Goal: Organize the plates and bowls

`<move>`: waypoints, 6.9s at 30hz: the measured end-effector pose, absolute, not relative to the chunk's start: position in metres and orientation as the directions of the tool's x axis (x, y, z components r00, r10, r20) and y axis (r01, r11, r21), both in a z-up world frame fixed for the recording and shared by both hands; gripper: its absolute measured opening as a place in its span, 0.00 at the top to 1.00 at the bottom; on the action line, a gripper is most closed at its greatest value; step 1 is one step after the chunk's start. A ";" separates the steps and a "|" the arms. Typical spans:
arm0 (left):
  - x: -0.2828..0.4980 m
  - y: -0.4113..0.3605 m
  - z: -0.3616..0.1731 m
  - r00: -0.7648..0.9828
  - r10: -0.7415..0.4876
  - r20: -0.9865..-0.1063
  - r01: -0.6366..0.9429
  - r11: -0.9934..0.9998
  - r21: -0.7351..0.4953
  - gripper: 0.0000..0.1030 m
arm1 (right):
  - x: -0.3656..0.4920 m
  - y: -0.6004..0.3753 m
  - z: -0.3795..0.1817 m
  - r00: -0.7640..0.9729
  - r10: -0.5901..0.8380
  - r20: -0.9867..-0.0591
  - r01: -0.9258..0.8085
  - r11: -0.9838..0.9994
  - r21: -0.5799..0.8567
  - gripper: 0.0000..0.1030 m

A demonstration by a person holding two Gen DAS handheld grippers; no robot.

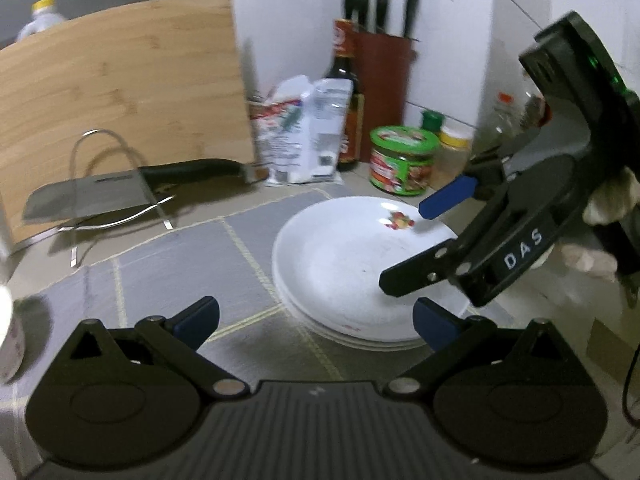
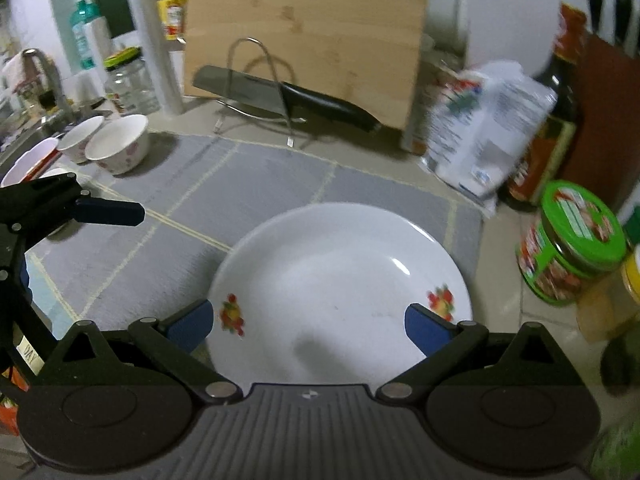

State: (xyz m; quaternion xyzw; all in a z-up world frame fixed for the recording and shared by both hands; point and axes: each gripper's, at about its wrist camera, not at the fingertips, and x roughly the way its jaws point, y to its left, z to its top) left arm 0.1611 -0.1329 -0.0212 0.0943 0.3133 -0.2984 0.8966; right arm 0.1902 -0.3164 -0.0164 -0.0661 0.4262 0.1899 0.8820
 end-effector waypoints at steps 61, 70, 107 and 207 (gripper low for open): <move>0.107 0.146 -0.072 0.799 -0.110 -0.591 0.185 0.980 0.067 0.01 | 0.212 0.016 -0.042 0.427 0.545 -0.722 -0.683 0.717 0.138 0.05; 0.115 0.146 -0.072 0.799 -0.143 -0.584 0.236 0.968 0.086 0.10 | 0.227 0.033 -0.054 0.379 0.562 -0.735 -0.700 0.694 0.170 0.20; 0.112 0.105 -0.055 0.767 -0.283 -0.575 0.380 0.924 0.052 0.12 | 0.206 -0.010 -0.035 0.378 0.565 -0.733 -0.676 0.710 0.199 0.28; 0.218 0.119 -0.008 0.726 -0.201 -0.658 0.300 0.953 0.040 0.01 | 0.199 -0.048 -0.021 0.656 0.410 -0.633 -0.558 0.829 -0.041 0.00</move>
